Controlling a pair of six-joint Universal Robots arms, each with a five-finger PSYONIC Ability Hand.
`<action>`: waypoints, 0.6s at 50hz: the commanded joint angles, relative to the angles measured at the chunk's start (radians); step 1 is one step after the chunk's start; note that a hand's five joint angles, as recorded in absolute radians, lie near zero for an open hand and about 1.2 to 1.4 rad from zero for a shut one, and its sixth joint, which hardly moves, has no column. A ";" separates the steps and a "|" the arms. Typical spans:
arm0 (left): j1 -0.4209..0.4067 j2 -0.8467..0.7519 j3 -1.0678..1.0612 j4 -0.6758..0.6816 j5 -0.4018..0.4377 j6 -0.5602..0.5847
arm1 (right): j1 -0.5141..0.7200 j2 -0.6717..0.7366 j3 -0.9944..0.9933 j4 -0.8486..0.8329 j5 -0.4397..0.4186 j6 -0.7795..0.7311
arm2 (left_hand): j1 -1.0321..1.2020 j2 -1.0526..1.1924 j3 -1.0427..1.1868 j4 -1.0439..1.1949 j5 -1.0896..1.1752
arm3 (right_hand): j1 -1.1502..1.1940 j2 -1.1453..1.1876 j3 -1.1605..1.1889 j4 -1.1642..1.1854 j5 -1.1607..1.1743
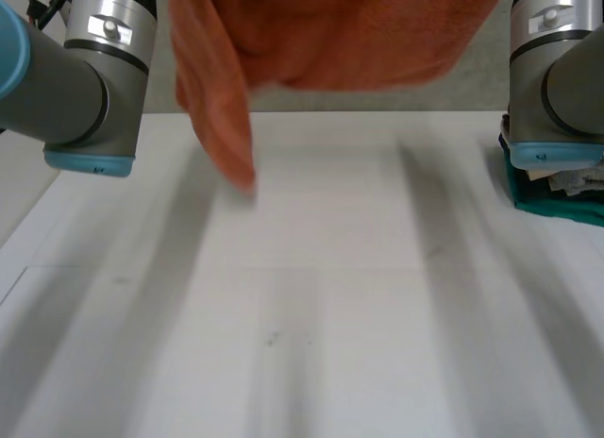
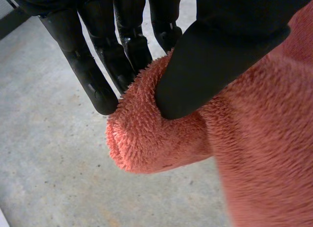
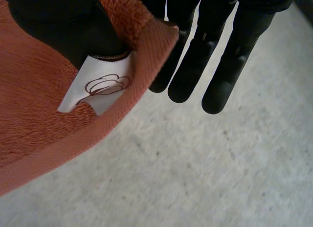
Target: Fold the laundry.
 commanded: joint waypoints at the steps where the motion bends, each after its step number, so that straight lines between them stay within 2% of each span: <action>1: -0.021 0.106 -0.331 -0.084 0.004 0.002 | -0.001 -0.026 0.183 0.063 -0.051 0.002 | 0.257 0.214 0.238 0.198 0.248 | 0.302 0.218 0.208 0.199 0.205; 7: -0.033 0.086 -0.560 -0.115 -0.003 0.005 | -0.003 0.000 0.337 0.157 -0.055 0.007 | 0.257 0.214 0.238 0.198 0.248 | 0.302 0.218 0.208 0.199 0.205; 13: -0.127 0.004 -0.693 -0.159 -0.005 0.022 | -0.017 0.052 0.486 0.221 -0.054 0.005 | 0.234 0.191 0.215 0.175 0.225 | 0.302 0.218 0.208 0.199 0.205; 15: -0.144 0.005 -0.706 -0.179 -0.005 0.030 | -0.017 0.049 0.510 0.235 -0.055 0.008 | 0.017 -0.025 -0.001 -0.041 0.009 | 0.302 0.218 0.208 0.199 0.205; 16: -0.150 0.014 -0.718 -0.204 -0.005 0.035 | -0.017 0.049 0.532 0.249 -0.055 0.002 | -0.280 -0.323 -0.299 -0.339 -0.288 | 0.302 0.218 0.208 0.199 0.205; 20: -0.141 0.092 -0.730 -0.276 -0.002 0.038 | -0.018 0.044 0.572 0.283 -0.055 0.005 | -0.936 -0.979 -0.955 -0.995 -0.945 | 0.302 0.218 0.208 0.199 0.205; 23: -0.118 0.134 -0.732 -0.304 0.006 0.030 | -0.018 0.029 0.592 0.296 -0.055 0.008 | -0.941 -0.984 -0.959 -0.999 -0.949 | 0.302 0.218 0.208 0.199 0.205; 30: 0.043 0.278 -0.747 -0.324 0.010 -0.002 | -0.032 -0.020 0.644 0.303 -0.052 0.016 | -0.947 -0.990 -0.965 -1.005 -0.955 | 0.302 0.218 0.208 0.199 0.205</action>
